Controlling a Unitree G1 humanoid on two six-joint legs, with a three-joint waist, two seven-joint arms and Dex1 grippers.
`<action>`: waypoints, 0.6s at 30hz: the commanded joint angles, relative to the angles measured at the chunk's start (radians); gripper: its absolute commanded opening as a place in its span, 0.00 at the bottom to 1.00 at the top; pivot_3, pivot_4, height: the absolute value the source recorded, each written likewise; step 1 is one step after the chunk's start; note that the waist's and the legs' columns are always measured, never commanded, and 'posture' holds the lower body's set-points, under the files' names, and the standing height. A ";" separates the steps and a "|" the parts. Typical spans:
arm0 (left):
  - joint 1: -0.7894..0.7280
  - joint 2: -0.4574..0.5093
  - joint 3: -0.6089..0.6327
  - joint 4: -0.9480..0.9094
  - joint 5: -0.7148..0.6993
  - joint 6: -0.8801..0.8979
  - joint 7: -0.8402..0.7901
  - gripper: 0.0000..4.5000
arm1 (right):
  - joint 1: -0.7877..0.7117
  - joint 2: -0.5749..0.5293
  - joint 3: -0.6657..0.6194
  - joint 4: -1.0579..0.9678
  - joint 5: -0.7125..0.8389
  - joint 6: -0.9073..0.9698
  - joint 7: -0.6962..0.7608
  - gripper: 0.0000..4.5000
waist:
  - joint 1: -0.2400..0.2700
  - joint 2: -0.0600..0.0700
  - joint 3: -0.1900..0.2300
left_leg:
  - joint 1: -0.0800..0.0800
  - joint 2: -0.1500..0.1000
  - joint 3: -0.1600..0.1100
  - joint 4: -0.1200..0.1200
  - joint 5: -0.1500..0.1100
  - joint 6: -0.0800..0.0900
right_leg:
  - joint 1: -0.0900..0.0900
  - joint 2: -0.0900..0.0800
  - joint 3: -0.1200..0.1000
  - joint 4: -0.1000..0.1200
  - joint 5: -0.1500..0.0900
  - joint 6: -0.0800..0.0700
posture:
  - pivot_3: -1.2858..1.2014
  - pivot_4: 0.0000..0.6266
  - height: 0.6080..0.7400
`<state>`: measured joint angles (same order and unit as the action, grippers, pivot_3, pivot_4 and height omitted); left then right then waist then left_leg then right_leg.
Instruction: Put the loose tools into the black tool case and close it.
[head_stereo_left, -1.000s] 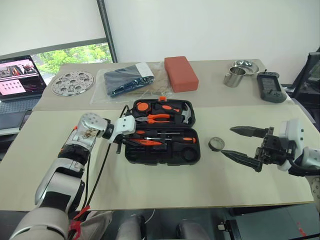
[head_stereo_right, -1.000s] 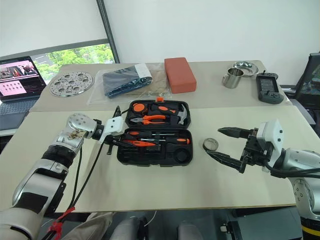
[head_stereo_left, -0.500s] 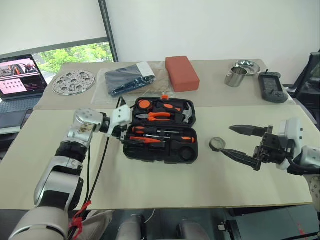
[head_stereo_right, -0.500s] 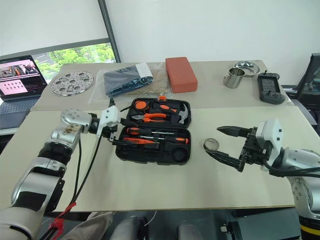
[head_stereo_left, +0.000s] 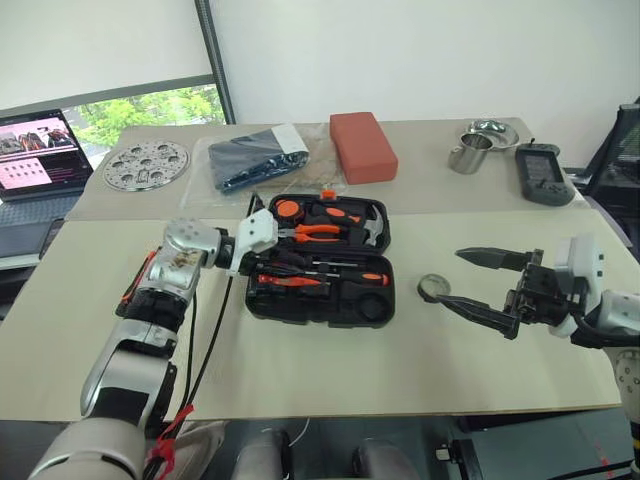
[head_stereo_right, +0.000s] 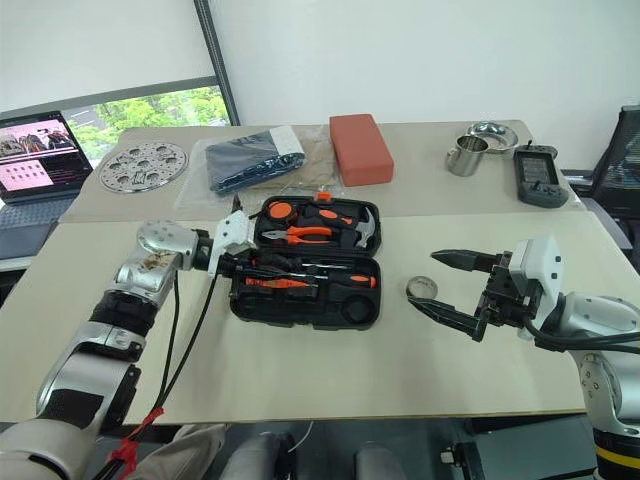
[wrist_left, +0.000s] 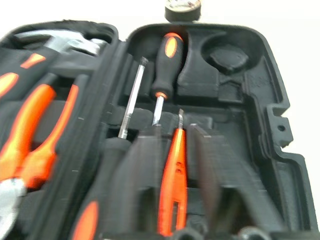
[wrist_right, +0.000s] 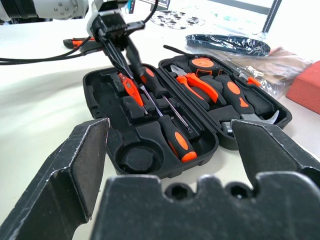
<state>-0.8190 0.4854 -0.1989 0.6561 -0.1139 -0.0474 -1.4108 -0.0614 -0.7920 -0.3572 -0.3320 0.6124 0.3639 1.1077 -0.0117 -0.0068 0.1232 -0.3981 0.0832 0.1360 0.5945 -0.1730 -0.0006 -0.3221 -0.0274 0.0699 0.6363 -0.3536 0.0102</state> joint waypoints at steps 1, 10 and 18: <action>-0.012 -0.010 -0.009 0.062 0.027 -0.065 0.001 0.03 | 0.000 0.000 -0.019 -0.021 0.014 -0.033 -0.003 1.00 | 0.000 0.000 0.000 | 0.000 0.000 0.000 0.000 0.000 0.000 | 0.000 0.000 0.000 0.000 0.000 0.000 | 0.52 0.24 1.00; -0.014 -0.008 -0.005 0.173 0.052 -0.134 -0.004 0.03 | 0.011 0.002 -0.020 -0.012 0.012 -0.054 0.001 1.00 | 0.000 0.000 0.000 | 0.000 0.000 0.000 0.000 0.000 0.000 | 0.000 0.000 0.000 0.000 0.000 0.000 | 0.52 0.24 1.00; -0.028 -0.037 0.068 0.203 -0.035 -0.118 -0.040 0.03 | 0.016 0.005 -0.016 -0.002 0.012 -0.070 0.007 1.00 | 0.000 0.000 0.000 | 0.000 0.000 0.000 0.000 0.000 0.000 | 0.000 0.000 0.000 0.000 0.000 0.000 | 0.52 0.24 1.00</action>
<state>-0.8219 0.4560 -0.1740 0.8772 -0.0943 -0.1689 -1.4301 -0.0481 -0.7898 -0.3574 -0.3240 0.6120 0.3244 1.1102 -0.0115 -0.0069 0.1232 -0.3985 0.0830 0.1356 0.5946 -0.1732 -0.0003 -0.3224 -0.0276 0.0697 0.6367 -0.3536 0.0102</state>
